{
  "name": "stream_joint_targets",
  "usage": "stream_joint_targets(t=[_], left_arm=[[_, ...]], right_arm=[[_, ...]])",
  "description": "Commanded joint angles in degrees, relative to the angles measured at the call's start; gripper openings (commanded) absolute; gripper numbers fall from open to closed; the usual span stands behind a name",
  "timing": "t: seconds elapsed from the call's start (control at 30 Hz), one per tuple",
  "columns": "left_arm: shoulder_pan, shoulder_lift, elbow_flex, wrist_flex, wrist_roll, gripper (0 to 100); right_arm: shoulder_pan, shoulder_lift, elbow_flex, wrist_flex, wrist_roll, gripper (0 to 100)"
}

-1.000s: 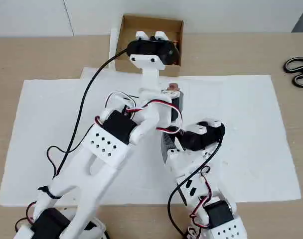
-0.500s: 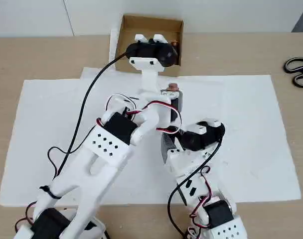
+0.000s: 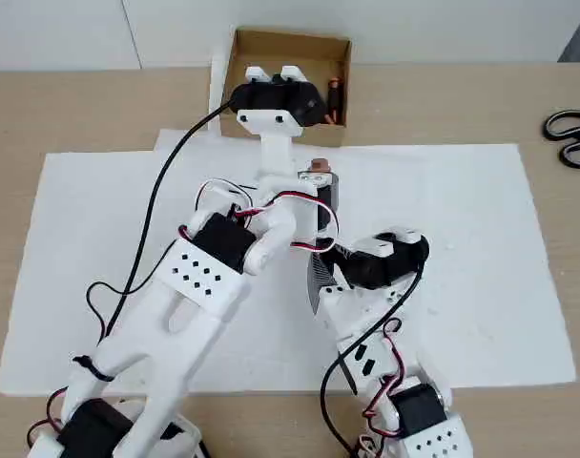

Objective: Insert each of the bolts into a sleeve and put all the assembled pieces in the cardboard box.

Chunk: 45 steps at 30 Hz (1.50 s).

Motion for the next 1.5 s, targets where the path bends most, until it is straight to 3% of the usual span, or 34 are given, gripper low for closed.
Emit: stream_joint_targets(t=[0.0,0.57,0.93,1.47], left_arm=[[0.2,-2.8,-0.1,-0.7,0.4,0],[2.3,-2.7,0.0,-0.6,0.2,0],[2.3,-2.6,-0.1,6.5,0.2,0],[4.3,-2.5,0.2,10.5,0.2,0]], right_arm=[[0.0,-1.3,0.4,-1.0,0.6,0.4],[0.1,-1.3,0.4,-1.0,0.6,0.4],[0.2,-1.3,0.4,-1.0,0.6,0.4],[0.2,-1.3,0.4,-1.0,0.6,0.4]])
